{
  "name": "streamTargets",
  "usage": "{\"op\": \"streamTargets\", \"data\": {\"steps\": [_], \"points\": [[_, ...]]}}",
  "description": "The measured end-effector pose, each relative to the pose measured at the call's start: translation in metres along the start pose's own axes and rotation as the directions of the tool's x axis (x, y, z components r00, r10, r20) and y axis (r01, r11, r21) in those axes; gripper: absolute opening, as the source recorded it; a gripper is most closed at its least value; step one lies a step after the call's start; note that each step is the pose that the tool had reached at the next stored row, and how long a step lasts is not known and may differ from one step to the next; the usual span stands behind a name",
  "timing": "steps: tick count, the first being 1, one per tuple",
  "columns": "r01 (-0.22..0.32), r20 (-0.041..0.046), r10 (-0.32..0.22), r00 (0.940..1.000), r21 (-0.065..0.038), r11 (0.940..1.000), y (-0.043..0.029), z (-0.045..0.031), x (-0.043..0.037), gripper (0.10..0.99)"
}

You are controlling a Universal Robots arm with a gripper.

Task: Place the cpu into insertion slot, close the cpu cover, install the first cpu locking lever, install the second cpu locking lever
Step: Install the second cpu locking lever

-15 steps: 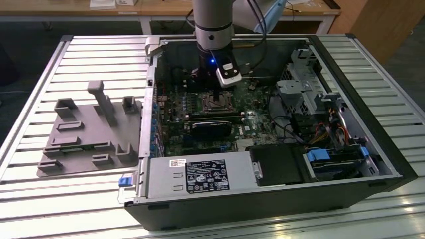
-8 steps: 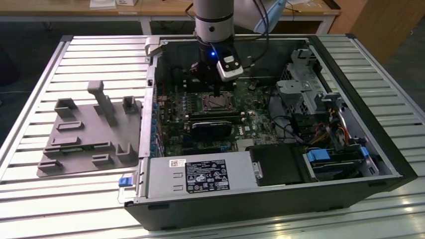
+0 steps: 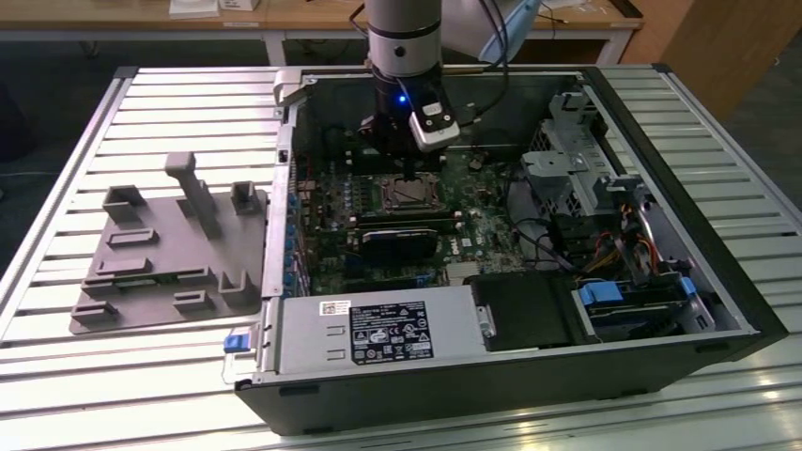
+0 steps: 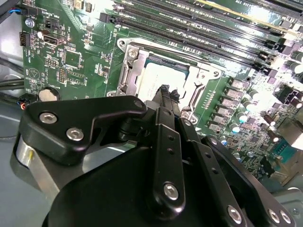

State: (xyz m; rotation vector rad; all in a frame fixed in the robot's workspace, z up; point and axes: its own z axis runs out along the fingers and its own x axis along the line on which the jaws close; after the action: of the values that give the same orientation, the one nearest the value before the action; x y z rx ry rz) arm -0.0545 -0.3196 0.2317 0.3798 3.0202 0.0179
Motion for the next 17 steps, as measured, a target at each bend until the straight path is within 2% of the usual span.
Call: {"op": "streamTargets", "data": {"steps": [8, 17], "points": [[0.0, -0.0001, 0.0, 1.0, 0.0, 1.0, -0.0013, -0.0002, -0.0003, 0.106], [0.0, 0.0, 0.0, 1.0, 0.0, 1.0, -0.0124, -0.0001, -0.0032, 0.106]]}}
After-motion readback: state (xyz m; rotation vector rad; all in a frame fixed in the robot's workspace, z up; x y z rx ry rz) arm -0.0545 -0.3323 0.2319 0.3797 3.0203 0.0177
